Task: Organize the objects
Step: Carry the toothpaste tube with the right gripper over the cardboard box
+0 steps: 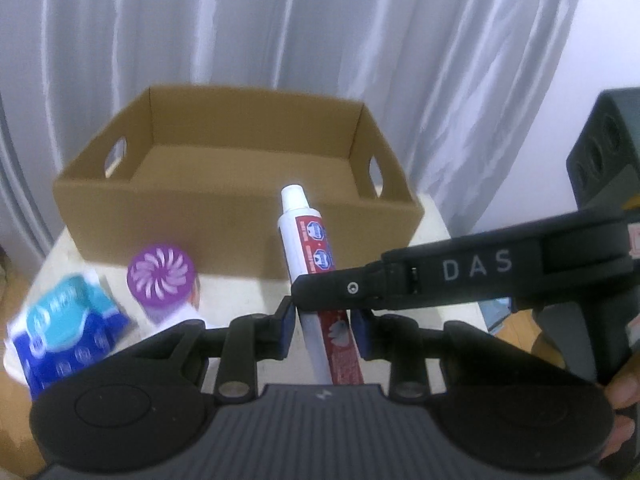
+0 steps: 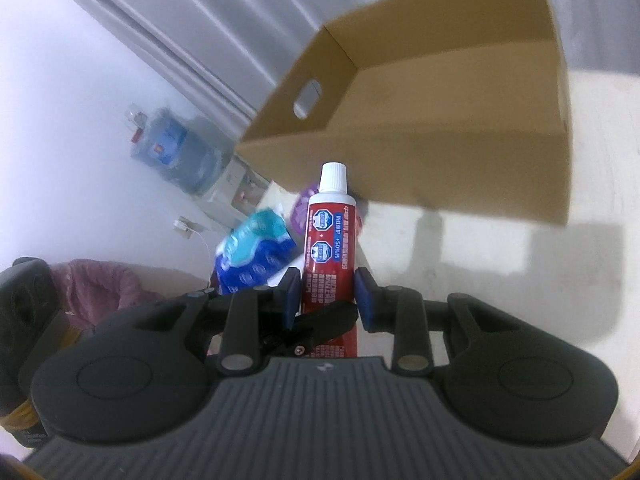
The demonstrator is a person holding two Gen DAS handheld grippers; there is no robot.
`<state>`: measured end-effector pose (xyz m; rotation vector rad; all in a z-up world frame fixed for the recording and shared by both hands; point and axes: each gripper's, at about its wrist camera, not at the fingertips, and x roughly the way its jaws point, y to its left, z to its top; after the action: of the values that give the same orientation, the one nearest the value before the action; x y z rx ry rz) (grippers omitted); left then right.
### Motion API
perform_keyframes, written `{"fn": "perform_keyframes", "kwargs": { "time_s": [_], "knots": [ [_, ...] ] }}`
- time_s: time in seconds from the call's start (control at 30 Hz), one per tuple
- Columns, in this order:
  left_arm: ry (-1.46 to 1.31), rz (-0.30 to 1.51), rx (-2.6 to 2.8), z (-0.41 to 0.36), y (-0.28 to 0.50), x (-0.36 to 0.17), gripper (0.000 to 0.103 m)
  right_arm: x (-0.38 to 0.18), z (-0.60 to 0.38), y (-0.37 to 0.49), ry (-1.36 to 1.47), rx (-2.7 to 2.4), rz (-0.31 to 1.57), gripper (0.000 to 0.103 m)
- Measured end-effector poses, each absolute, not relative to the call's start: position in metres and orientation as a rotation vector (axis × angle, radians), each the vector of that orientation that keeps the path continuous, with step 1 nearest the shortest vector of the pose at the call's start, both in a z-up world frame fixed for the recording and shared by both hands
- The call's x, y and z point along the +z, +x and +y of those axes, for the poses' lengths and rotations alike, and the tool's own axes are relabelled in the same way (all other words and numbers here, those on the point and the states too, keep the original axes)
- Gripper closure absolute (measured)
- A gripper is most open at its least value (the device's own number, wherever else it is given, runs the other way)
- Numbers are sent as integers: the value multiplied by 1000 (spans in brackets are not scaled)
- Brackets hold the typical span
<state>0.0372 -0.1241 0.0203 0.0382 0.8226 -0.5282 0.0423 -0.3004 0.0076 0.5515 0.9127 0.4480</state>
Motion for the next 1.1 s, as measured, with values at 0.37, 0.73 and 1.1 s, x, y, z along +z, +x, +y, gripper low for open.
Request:
{"fn": "perform_keyframes", "kwargs": {
  "time_s": [0.37, 0.73, 1.1],
  "knots": [
    [93, 753, -571, -158, 93, 61, 72, 48, -329, 86, 550, 433, 819, 75],
    [97, 766, -645, -211, 183, 73, 72, 71, -381, 160, 536, 339, 765, 75],
    [41, 940, -681, -237, 248, 15, 72, 22, -401, 213, 489, 252, 889, 75]
  ]
}}
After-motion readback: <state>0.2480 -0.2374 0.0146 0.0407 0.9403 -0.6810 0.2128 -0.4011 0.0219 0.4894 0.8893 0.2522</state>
